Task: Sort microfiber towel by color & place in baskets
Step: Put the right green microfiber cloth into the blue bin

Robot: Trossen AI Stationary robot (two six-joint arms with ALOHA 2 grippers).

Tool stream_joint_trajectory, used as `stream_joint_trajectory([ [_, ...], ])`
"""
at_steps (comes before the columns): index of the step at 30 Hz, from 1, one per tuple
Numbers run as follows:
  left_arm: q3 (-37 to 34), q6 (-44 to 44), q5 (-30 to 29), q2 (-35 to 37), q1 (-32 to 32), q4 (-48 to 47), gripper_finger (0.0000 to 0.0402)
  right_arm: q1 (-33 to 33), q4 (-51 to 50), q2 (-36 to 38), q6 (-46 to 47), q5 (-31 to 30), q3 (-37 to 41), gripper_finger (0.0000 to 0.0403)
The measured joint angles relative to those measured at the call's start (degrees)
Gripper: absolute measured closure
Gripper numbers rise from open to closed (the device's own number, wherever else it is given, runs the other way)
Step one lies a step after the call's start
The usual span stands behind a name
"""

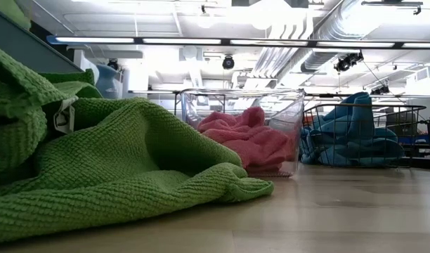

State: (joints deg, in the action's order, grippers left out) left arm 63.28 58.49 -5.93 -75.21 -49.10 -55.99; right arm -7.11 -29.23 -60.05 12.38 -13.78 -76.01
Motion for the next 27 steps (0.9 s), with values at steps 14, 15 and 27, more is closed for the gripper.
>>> stream_joint_trajectory([
  [14,7.92,-9.17,-17.24,-5.89,2.34,-6.23,0.0401,0.00,-4.63,0.00,2.00,-0.15,0.00,0.0169],
  [15,8.52,-9.21,-18.74,-5.79,2.40,-6.20,0.0401,0.00,-4.64,0.00,1.60,-0.15,0.00,0.0169],
  [27,4.32,-0.23,-18.22,-5.38,-3.10,-7.44,0.0401,0.00,-5.40,0.00,1.71,-1.46,0.00,0.0169],
])
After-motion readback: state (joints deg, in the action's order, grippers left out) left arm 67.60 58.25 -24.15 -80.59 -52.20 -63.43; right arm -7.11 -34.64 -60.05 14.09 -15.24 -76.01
